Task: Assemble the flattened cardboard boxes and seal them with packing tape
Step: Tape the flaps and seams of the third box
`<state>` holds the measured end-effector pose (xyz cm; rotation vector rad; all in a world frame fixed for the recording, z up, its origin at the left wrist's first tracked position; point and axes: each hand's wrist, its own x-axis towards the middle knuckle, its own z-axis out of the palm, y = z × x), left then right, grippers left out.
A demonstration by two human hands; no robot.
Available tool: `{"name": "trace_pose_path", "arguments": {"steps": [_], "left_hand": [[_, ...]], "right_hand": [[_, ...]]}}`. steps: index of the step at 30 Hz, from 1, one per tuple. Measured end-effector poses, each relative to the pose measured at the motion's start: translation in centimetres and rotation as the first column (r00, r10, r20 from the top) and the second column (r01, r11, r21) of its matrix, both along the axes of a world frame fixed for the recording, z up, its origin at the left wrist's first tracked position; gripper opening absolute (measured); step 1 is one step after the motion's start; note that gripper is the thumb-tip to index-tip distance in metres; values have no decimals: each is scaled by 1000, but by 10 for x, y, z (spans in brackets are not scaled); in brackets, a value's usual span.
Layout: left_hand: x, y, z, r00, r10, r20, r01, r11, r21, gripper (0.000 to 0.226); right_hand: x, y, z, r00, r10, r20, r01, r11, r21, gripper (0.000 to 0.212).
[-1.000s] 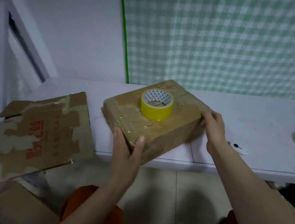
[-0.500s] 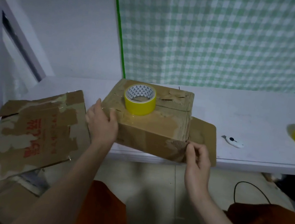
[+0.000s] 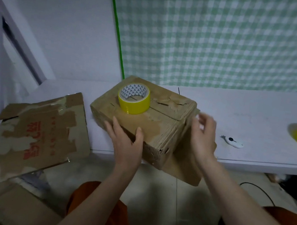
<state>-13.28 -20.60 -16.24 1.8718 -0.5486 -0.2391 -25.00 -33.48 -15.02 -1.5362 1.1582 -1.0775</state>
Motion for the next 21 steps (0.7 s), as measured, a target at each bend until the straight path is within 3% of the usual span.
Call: {"name": "trace_pose_path", "arguments": {"steps": [3,6,11,13,18,21], "left_hand": [[-11,3,1,998,-58,-33,58,998,-18,83],[-13,9,2,992,-114,-55,114,993,-10,82],[18,18,13,991,-115,-71,113,993,-23,70],[37,18,21,990,-125,-67,127,991,31,61],[79,5,47,934,-342,-101,357,900,252,58],[81,-8,56,921,-388,-38,378,864,334,57]], "right_hand": [[17,-42,17,985,169,19,-170,974,152,58],[22,-55,19,967,252,-32,-242,952,189,50],[7,-20,-8,998,54,-20,-53,997,59,20],[-4,9,-19,999,39,5,-39,999,38,23],[-18,54,-27,997,73,-4,-73,997,-14,51],[-19,52,-24,997,71,-32,-71,997,-6,52]]}}
